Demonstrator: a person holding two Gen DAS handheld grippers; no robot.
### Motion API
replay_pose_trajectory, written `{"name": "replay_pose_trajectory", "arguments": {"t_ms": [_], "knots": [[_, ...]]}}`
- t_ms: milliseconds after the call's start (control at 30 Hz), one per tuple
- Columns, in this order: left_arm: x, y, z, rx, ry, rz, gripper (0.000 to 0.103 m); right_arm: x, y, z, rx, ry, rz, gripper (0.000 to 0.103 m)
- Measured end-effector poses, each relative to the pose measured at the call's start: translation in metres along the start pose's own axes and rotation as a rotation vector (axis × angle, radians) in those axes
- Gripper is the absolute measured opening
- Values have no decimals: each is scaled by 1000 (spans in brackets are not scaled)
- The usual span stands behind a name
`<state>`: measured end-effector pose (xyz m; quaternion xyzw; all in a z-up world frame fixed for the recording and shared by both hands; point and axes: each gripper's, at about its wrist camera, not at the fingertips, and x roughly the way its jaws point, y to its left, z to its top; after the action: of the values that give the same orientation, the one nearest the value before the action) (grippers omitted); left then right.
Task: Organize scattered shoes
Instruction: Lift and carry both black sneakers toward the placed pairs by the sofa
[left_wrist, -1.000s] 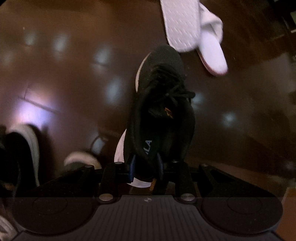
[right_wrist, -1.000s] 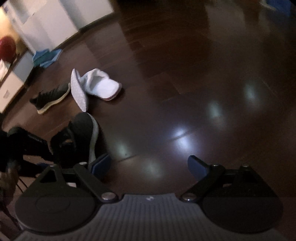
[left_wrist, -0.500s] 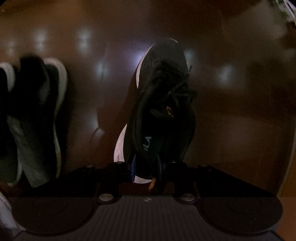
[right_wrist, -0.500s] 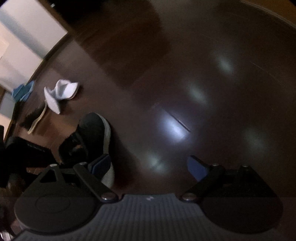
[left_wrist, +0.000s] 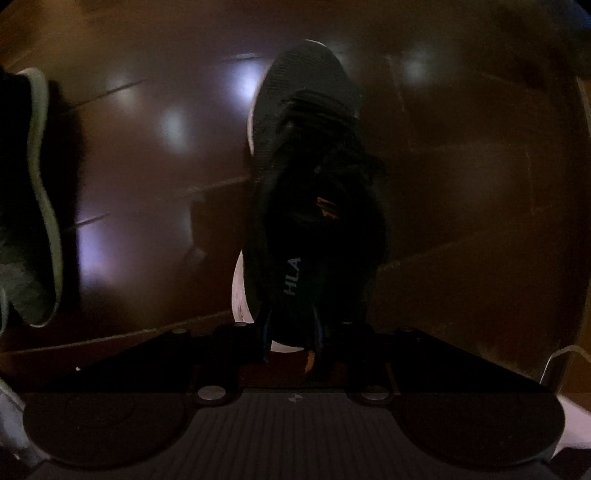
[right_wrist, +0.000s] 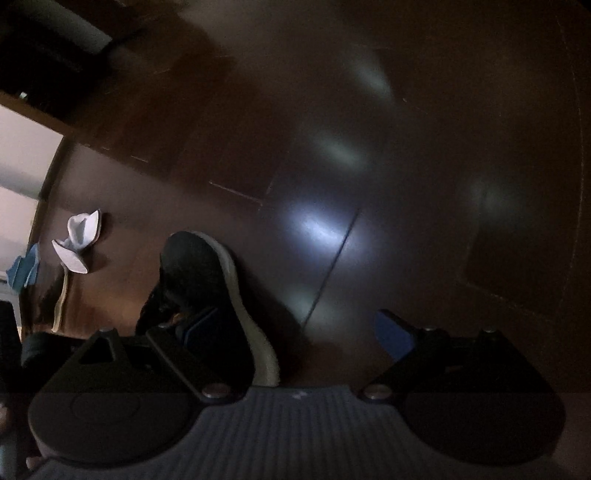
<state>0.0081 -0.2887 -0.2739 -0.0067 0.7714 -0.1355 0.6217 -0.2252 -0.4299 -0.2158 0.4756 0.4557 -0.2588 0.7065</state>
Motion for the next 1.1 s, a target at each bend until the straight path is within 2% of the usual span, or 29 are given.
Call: {"name": "replay_pose_trajectory", "arguments": {"t_ms": [200, 333, 400, 467, 533, 567, 600, 767, 867, 933, 1100], "knots": [[15, -28, -24, 107, 35, 28, 27, 7, -5, -5, 62, 26, 26, 92], [14, -28, -28, 141, 22, 47, 30, 12, -1, -9, 82, 44, 39, 92], [8, -25, -29, 148, -2, 24, 36, 11, -3, -12, 92, 53, 41, 92], [1, -24, -31, 152, -41, 10, 59, 17, 0, -14, 114, 73, 40, 92], [-8, -24, -33, 160, -87, 14, 72, 23, 2, -19, 145, 107, 35, 92], [-16, -24, -34, 168, -120, 21, 75, 23, 2, -21, 152, 115, 36, 92], [-23, -22, -35, 177, -153, 31, 75, 24, 1, -23, 158, 122, 36, 91], [-40, -4, -37, 174, -220, 63, 83, 36, 3, -30, 223, 163, 29, 89], [-51, 24, -39, 130, -259, 103, 84, 45, 1, -37, 277, 196, 25, 87], [-58, 26, -37, 109, -274, 121, 84, 52, -1, -43, 323, 228, 30, 85], [-88, 77, -49, 28, -357, 185, 86, 55, -8, -48, 398, 240, 33, 79]]}}
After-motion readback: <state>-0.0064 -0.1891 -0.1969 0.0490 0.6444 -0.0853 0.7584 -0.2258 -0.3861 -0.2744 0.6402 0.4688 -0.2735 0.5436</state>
